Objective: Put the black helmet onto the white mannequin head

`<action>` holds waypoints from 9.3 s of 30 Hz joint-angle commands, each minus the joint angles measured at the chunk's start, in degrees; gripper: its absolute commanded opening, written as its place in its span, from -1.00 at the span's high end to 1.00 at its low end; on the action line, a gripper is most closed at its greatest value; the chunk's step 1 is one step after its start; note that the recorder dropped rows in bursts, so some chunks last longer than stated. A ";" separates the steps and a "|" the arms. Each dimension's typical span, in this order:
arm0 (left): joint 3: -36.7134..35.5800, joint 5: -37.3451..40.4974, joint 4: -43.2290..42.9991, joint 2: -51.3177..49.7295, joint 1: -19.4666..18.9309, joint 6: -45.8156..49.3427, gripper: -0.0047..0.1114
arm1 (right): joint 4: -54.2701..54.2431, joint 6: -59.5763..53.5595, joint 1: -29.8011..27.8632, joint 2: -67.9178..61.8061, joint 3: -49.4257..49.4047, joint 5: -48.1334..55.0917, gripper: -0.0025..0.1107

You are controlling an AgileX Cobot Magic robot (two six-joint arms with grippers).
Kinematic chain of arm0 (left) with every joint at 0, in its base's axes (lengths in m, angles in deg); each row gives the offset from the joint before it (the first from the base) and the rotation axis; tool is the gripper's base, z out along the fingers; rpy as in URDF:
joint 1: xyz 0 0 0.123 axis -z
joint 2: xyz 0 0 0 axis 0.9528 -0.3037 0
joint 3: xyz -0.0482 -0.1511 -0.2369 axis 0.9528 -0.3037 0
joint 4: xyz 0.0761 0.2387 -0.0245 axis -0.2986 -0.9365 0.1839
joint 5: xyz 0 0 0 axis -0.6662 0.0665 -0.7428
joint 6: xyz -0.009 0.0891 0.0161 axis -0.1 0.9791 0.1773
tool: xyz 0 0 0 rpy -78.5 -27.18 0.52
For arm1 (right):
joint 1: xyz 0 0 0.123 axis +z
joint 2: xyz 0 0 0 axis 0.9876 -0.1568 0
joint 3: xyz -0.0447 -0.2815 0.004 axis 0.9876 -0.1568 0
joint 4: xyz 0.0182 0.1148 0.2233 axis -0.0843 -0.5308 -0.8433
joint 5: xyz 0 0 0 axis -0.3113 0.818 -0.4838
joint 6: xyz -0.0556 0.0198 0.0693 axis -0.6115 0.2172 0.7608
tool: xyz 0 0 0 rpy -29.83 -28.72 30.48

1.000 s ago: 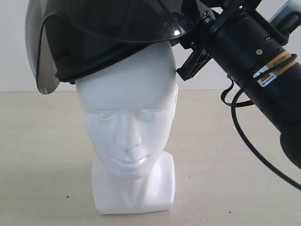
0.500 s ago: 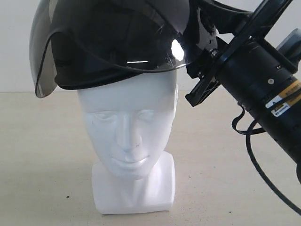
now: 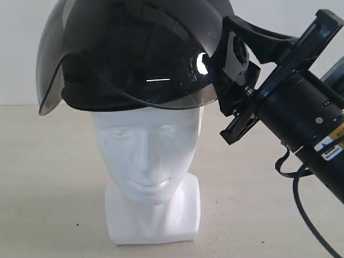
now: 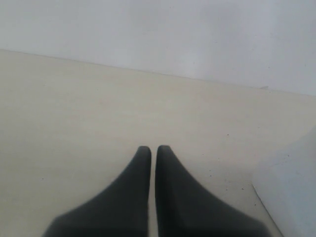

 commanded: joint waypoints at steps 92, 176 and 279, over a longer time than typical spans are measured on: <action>-0.21 0.07 0.41 0.17 0.02 0.16 0.84 | -4.25 -97.50 -1.18 19.99 28.80 133.12 0.96; 47.69 -53.92 -98.43 -43.40 8.65 -110.51 0.84 | 31.61 -78.73 -1.18 21.63 22.65 121.32 0.96; 51.50 18.92 -0.41 -39.50 8.65 -3.45 0.84 | -25.33 -115.49 -17.79 30.70 23.17 94.75 0.96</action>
